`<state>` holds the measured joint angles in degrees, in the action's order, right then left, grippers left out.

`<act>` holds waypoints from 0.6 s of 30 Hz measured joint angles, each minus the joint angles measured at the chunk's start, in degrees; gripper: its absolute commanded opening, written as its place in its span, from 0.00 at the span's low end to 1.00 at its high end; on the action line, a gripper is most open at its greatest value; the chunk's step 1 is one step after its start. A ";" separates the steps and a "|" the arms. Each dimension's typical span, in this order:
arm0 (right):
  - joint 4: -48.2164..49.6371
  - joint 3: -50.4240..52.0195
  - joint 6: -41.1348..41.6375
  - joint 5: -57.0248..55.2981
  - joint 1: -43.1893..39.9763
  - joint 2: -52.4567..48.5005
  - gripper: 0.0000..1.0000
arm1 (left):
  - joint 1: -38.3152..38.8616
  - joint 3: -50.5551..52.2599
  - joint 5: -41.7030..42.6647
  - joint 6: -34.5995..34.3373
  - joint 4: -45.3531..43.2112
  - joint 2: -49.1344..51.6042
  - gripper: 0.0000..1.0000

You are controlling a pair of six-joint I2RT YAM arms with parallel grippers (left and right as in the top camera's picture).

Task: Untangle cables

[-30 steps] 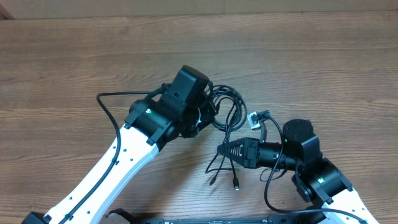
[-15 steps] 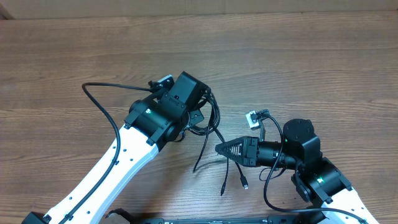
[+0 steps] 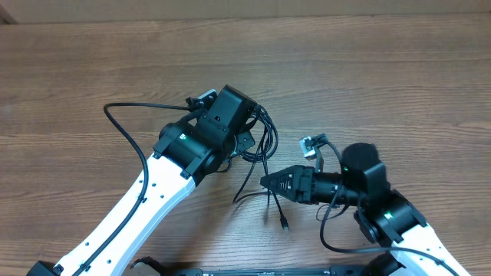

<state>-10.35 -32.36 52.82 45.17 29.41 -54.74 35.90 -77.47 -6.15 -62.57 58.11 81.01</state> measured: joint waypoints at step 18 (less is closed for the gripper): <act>6.67 0.00 -2.29 -17.99 12.28 -7.69 0.13 | 0.00 0.00 4.04 -16.55 2.27 0.00 0.04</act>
<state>-3.68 -32.36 50.52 27.18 41.69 -62.43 35.90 -77.47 -2.11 -79.11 60.38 81.01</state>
